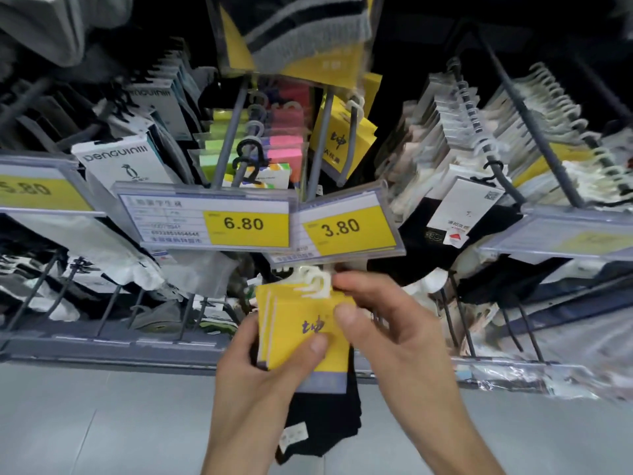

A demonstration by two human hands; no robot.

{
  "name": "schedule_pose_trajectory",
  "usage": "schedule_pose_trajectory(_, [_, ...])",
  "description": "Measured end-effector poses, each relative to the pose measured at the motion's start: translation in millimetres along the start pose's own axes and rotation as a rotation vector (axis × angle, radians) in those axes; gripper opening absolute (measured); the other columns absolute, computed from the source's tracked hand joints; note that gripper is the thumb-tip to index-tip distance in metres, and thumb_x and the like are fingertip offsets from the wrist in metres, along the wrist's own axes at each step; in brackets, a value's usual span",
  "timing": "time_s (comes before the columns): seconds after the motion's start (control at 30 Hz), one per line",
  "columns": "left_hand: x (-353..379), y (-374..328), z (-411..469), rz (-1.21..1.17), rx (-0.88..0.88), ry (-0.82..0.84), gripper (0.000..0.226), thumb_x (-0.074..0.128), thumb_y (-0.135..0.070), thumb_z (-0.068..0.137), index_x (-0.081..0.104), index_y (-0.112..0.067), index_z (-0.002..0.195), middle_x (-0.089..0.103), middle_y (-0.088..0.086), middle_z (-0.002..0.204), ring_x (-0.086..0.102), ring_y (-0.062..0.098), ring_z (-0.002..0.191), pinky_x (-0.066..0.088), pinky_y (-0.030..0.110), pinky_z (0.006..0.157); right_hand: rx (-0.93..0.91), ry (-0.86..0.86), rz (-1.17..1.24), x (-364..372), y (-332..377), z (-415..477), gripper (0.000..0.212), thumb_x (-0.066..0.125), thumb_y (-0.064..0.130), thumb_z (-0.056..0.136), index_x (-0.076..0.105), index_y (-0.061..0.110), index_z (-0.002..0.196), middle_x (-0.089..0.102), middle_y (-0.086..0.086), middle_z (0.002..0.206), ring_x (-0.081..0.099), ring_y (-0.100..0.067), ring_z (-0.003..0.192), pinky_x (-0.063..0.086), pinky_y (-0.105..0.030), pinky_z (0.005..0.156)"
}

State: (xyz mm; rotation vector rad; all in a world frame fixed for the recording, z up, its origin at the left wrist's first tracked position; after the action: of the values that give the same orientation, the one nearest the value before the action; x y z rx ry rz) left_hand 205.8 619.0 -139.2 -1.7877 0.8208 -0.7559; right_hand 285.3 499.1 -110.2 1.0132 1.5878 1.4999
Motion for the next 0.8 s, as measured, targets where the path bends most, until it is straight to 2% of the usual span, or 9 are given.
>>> schedule_pose_trajectory(0.07, [9, 7, 5, -0.035, -0.047, 0.063, 0.042, 0.083, -0.055, 0.056, 0.074, -0.04, 0.094, 0.079, -0.004, 0.087, 0.074, 0.006, 0.076, 0.053, 0.013, 0.063, 0.063, -0.083, 0.008, -6, -9, -9, 0.029, 0.086, 0.031, 0.073, 0.075, 0.031, 0.1, 0.073, 0.001, 0.104, 0.07, -0.009, 0.096, 0.057, -0.02, 0.076])
schedule_pose_trajectory(0.13, [15, 13, 10, -0.093, -0.151, 0.117, 0.052, 0.074, -0.065, 0.063, 0.071, -0.039, 0.108, 0.076, -0.004, 0.108, 0.072, 0.012, 0.101, 0.056, 0.03, 0.088, 0.139, -0.209, 0.051, -16, -14, -8, 0.034, 0.082, 0.028, 0.066, 0.075, 0.025, 0.099, 0.076, -0.001, 0.094, 0.072, -0.01, 0.088, 0.056, -0.018, 0.07])
schedule_pose_trajectory(0.2, [19, 17, 15, -0.124, -0.197, 0.155, 0.056, 0.065, -0.063, 0.071, 0.067, -0.035, 0.119, 0.07, -0.004, 0.124, 0.064, 0.017, 0.119, 0.044, 0.046, 0.106, 0.176, -0.272, 0.045, -24, -15, -3, 0.029, 0.078, 0.027, 0.071, 0.075, 0.021, 0.099, 0.077, 0.0, 0.089, 0.072, -0.012, 0.085, 0.055, -0.018, 0.07])
schedule_pose_trajectory(0.3, [27, 12, 19, -0.114, -0.127, 0.2, 0.027, 0.063, -0.047, 0.088, 0.07, -0.036, 0.112, 0.074, -0.005, 0.114, 0.07, 0.016, 0.107, 0.052, 0.039, 0.087, 0.177, -0.251, 0.001, -27, -13, 0, 0.014, 0.071, 0.022, 0.086, 0.075, 0.02, 0.099, 0.077, -0.001, 0.09, 0.073, -0.019, 0.087, 0.059, -0.028, 0.075])
schedule_pose_trajectory(0.43, [29, 6, 23, -0.154, -0.08, 0.168, 0.03, 0.062, -0.043, 0.08, 0.072, -0.031, 0.106, 0.077, -0.001, 0.105, 0.074, 0.018, 0.095, 0.057, 0.022, 0.067, 0.14, -0.212, 0.031, -30, -9, -3, 0.026, 0.072, 0.028, 0.08, 0.074, 0.017, 0.104, 0.077, -0.003, 0.094, 0.073, -0.019, 0.089, 0.059, -0.026, 0.076])
schedule_pose_trajectory(0.53, [23, 4, 23, -0.141, -0.029, 0.141, 0.035, 0.064, -0.044, 0.08, 0.07, -0.028, 0.111, 0.076, 0.0, 0.11, 0.073, 0.021, 0.1, 0.058, 0.027, 0.072, 0.045, -0.25, 0.069, -28, -4, -4, 0.03, 0.072, 0.028, 0.074, 0.069, 0.016, 0.102, 0.077, -0.001, 0.091, 0.071, -0.014, 0.085, 0.056, -0.021, 0.073])
schedule_pose_trajectory(0.63, [7, 6, 23, -0.125, 0.047, 0.036, 0.031, 0.062, -0.042, 0.086, 0.068, -0.029, 0.114, 0.074, -0.003, 0.114, 0.07, 0.021, 0.108, 0.052, 0.038, 0.087, -0.106, -0.392, 0.119, -21, 4, 6, 0.022, 0.073, 0.019, 0.086, 0.063, 0.017, 0.105, 0.074, 0.005, 0.088, 0.068, -0.008, 0.081, 0.053, -0.018, 0.072])
schedule_pose_trajectory(0.7, [-6, 9, 22, -0.119, 0.069, -0.056, 0.031, 0.066, -0.045, 0.082, 0.07, -0.031, 0.109, 0.076, -0.005, 0.108, 0.07, 0.017, 0.104, 0.049, 0.036, 0.086, -0.213, -0.442, 0.079, -13, 10, 22, 0.021, 0.066, 0.009, 0.091, 0.06, 0.021, 0.107, 0.071, 0.01, 0.088, 0.066, -0.002, 0.083, 0.051, -0.014, 0.074])
schedule_pose_trajectory(0.8, [-18, 11, 19, -0.097, 0.065, -0.069, 0.029, 0.069, -0.046, 0.079, 0.072, -0.037, 0.107, 0.076, -0.008, 0.106, 0.071, 0.008, 0.098, 0.051, 0.032, 0.084, -0.334, -0.459, 0.005, -2, 18, 53, 0.026, 0.064, 0.001, 0.093, 0.056, 0.018, 0.111, 0.067, 0.009, 0.097, 0.063, -0.001, 0.089, 0.048, -0.016, 0.08])
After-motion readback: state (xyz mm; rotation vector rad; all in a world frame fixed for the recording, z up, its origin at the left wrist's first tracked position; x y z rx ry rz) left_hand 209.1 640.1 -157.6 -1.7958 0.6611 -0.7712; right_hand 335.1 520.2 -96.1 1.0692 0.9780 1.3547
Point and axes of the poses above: each hand's wrist, its own z-axis towards the middle knuckle, its own x-axis out of the palm, y = z × x, the point moved 2 cm from there along z, towards the middle knuckle
